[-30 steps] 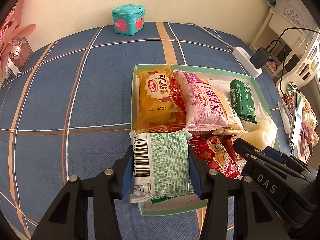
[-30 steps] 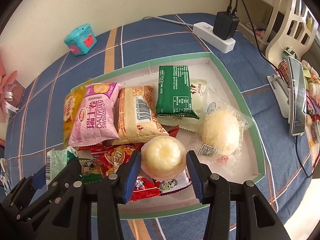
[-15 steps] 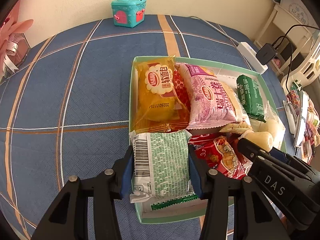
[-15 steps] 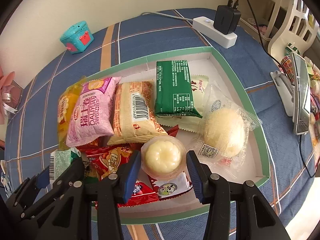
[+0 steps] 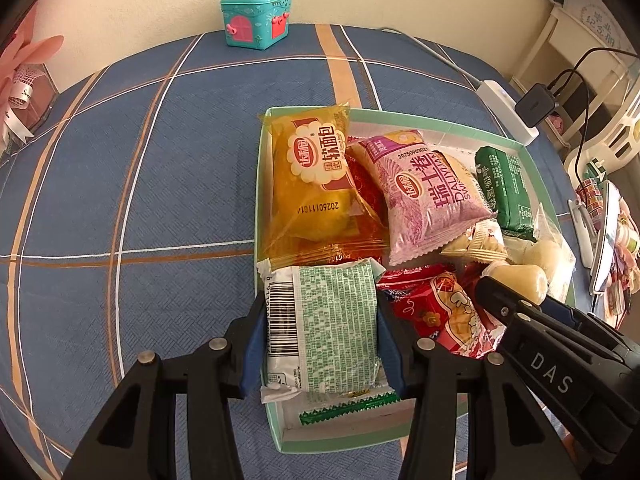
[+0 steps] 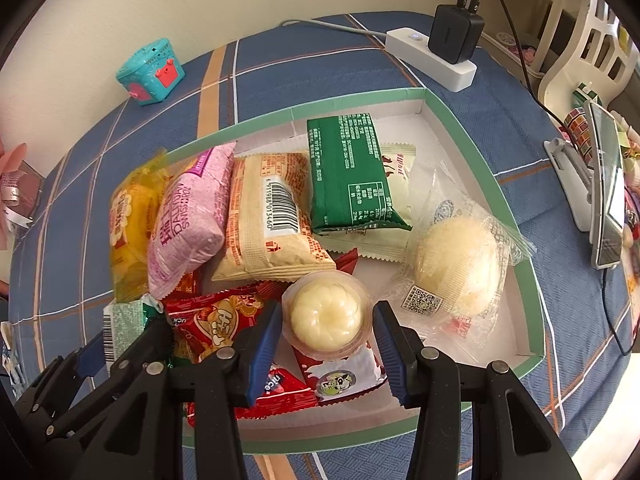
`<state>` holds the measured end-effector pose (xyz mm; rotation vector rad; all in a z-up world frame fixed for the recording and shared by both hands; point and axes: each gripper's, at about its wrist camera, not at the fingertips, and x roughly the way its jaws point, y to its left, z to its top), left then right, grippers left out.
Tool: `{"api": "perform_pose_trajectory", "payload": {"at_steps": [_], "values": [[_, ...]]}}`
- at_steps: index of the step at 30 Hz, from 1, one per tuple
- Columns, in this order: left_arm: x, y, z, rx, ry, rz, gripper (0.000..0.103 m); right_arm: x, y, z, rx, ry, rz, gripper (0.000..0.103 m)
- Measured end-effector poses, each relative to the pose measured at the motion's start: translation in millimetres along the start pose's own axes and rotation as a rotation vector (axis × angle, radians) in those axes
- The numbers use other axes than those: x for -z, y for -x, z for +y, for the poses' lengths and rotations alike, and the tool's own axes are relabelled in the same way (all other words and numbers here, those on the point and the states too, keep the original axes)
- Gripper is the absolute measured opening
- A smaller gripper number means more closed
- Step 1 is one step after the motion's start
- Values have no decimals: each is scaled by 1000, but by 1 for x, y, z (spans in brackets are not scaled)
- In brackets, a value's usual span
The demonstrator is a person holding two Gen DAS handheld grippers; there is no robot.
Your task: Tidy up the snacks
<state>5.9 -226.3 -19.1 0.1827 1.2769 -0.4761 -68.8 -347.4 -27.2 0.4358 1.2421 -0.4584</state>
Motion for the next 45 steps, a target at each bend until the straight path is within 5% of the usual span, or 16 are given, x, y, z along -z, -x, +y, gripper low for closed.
{"api": "perform_pose_trajectory", "payload": {"at_steps": [11,21,24,28,30,34,45], "values": [[-3,19,3,56,27,-6,58,-4,16,-3,-5,-8,-35,52],[-2,44,22,12,69,-41,64,-8,37,-4,-4,5,-70,58],[-3,48,31,-22,94,-62,77,-6,39,-1,-3,18,-73,69],[-3,49,42,-70,117,-79,80,-4,38,4,-7,40,-78,81],[-2,49,47,-91,121,-88,92,-3,38,6,-9,47,-85,88],[0,52,53,-116,122,-109,97,0,40,8,-12,53,-103,101],[13,61,60,-159,105,-136,100,9,42,10,-6,70,-115,103]]}}
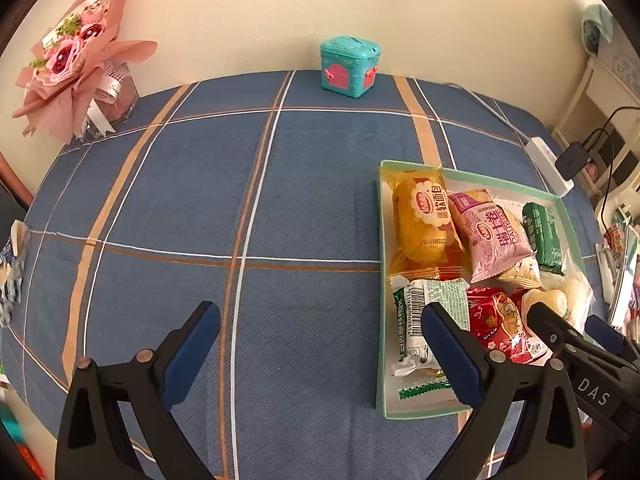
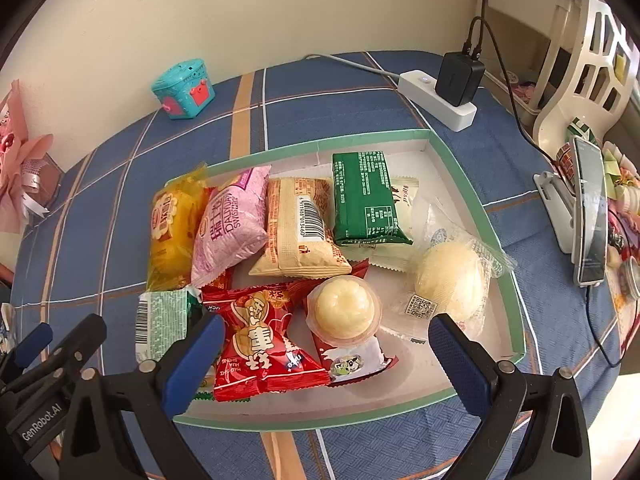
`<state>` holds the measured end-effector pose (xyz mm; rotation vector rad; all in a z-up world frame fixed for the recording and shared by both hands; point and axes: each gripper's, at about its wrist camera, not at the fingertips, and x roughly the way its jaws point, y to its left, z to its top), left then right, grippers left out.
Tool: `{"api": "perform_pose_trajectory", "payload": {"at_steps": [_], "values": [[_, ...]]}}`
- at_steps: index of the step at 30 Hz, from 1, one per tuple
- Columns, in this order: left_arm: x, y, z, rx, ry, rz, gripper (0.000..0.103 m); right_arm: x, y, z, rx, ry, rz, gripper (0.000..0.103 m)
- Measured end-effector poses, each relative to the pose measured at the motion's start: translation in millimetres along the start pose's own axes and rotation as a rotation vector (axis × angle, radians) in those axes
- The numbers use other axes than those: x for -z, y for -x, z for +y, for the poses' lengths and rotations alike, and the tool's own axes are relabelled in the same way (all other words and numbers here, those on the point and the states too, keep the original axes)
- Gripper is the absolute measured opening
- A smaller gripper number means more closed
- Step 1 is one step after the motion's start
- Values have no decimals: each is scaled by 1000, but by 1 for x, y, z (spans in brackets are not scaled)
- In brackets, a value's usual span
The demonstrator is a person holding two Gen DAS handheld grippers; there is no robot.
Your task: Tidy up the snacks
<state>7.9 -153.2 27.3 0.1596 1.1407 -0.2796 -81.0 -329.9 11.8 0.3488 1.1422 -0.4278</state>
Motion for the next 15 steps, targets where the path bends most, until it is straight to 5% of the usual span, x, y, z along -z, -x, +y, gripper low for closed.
{"api": "perform_pose_trajectory", "payload": {"at_steps": [5,15], "values": [[7,6,9,-87,9,-2,100,4,4,3,3,8,-11,103],[31,17,21,-120,-7,30,100,24,17,7,24,31,-25,103]]}}
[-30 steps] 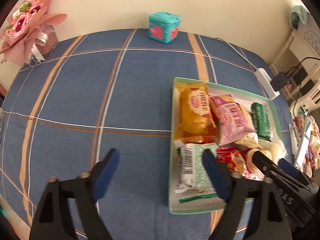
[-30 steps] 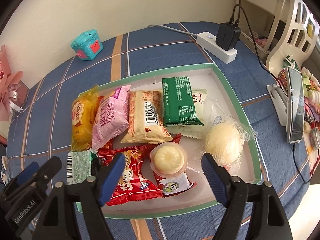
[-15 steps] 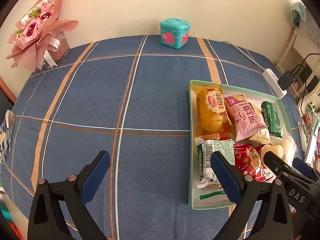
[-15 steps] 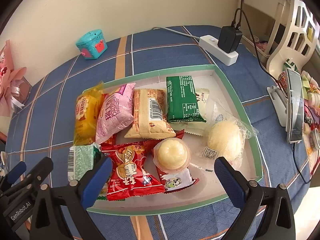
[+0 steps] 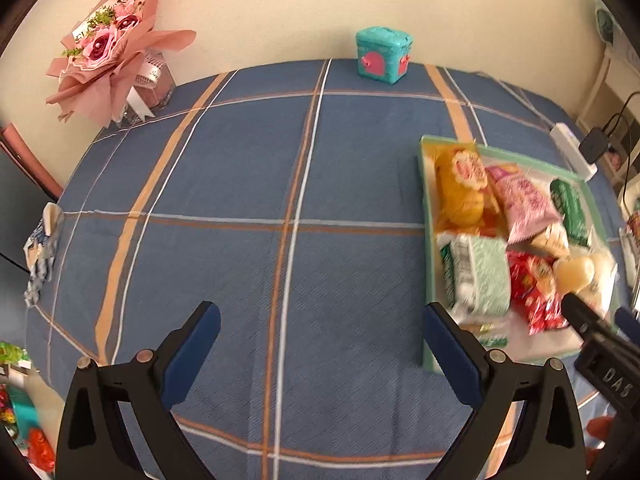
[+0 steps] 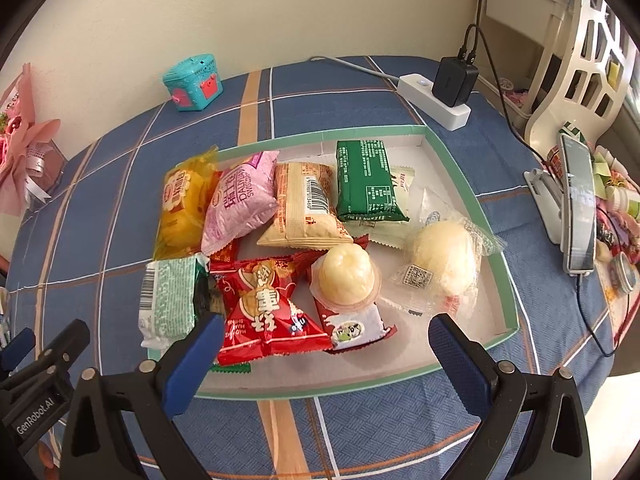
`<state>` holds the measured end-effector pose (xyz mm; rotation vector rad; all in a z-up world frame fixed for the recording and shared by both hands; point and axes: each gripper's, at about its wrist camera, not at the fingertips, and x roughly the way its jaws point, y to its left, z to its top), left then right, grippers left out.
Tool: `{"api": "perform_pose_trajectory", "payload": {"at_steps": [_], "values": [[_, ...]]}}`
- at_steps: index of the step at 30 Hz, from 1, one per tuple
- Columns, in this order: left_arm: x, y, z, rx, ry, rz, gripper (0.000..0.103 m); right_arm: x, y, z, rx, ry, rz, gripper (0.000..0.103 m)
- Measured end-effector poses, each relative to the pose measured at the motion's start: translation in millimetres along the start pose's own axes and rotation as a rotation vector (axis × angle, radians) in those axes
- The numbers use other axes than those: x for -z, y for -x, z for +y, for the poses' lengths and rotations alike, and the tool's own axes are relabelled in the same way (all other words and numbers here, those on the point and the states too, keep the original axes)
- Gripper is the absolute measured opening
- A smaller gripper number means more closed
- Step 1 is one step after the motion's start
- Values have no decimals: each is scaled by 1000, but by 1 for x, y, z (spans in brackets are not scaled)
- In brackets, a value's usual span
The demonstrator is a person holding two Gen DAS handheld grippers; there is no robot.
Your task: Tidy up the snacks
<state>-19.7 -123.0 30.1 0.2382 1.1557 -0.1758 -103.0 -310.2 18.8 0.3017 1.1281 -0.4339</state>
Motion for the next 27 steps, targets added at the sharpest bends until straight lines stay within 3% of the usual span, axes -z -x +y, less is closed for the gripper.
{"api": "perform_pose_trajectory", "payload": {"at_steps": [12,27], "values": [[23,19,19,11,19,-28,100,24,20,1,7,29,-35,103],[23,26,25,27,18,-49,100,35,31,9,3,58,-63,103]]}}
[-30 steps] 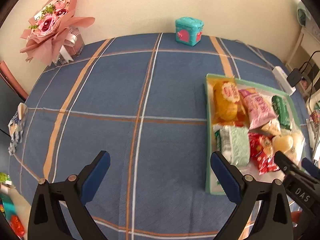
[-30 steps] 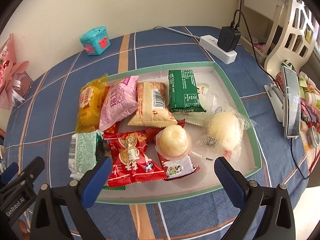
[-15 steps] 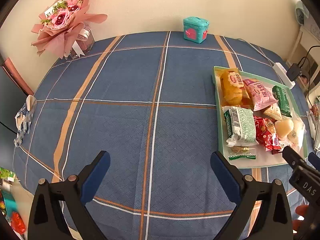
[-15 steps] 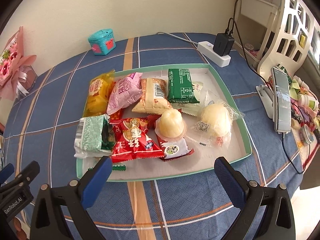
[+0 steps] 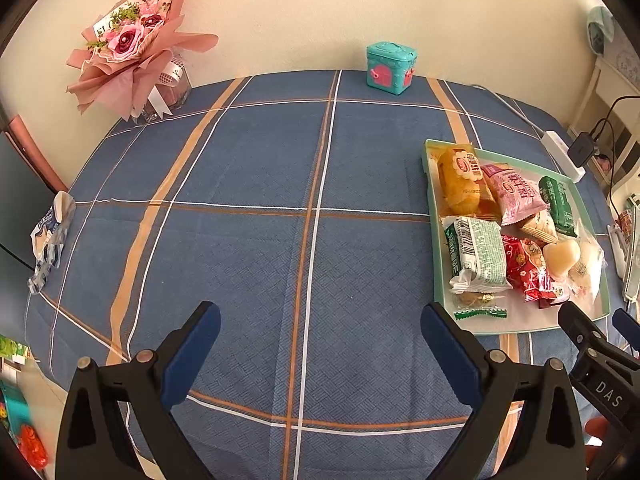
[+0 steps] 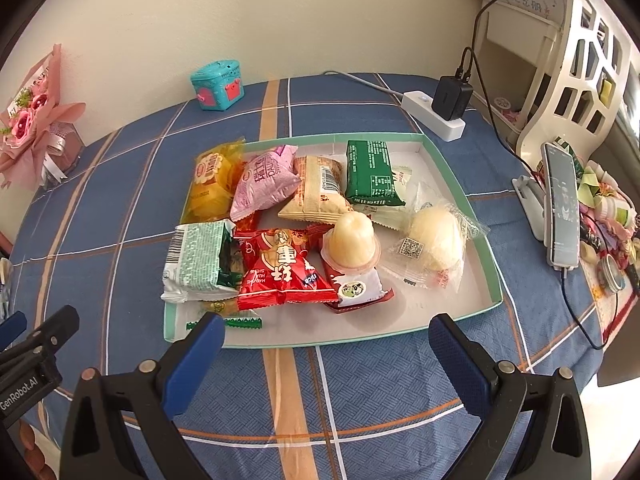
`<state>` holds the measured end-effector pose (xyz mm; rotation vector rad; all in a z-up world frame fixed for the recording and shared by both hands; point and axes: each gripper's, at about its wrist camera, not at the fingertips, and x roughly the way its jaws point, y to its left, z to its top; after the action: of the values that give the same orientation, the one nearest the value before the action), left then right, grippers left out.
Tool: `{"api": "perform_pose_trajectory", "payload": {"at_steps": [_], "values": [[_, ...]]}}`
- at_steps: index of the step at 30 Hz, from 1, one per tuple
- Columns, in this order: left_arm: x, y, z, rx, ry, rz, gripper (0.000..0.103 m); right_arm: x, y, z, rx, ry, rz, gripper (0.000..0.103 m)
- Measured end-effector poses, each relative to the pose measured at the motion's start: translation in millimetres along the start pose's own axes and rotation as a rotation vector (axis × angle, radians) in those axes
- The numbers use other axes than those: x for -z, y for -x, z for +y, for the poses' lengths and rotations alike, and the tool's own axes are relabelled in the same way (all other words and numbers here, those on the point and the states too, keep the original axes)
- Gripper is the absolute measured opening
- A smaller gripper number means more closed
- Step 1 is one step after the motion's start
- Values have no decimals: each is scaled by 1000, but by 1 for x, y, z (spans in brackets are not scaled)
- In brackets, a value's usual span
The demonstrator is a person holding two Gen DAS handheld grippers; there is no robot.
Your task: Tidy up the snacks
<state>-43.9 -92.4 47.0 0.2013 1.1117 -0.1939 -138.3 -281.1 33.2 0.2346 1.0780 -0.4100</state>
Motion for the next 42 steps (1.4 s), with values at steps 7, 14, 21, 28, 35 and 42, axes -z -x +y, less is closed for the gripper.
{"api": "perform_pose_trajectory", "payload": {"at_steps": [7,14,21,28,35,42], "values": [[-1,1,-1,6,-11,-2,100,-1,1,1,-4,5,-9,103],[-1,2,-4,19,-28,-1,100,-2,1,2,-5,15,-8,103],[-2,3,-4,18,-28,-5,100,-2,2,1,-6,13,-11,103],[-2,3,-3,18,-20,-6,100,-3,1,1,-8,12,-11,103],[-2,2,-3,14,-24,-5,100,-2,0,0,-7,13,-7,103],[-1,3,-5,1,-36,-16,100,-2,-1,-1,-7,13,-5,103]]}}
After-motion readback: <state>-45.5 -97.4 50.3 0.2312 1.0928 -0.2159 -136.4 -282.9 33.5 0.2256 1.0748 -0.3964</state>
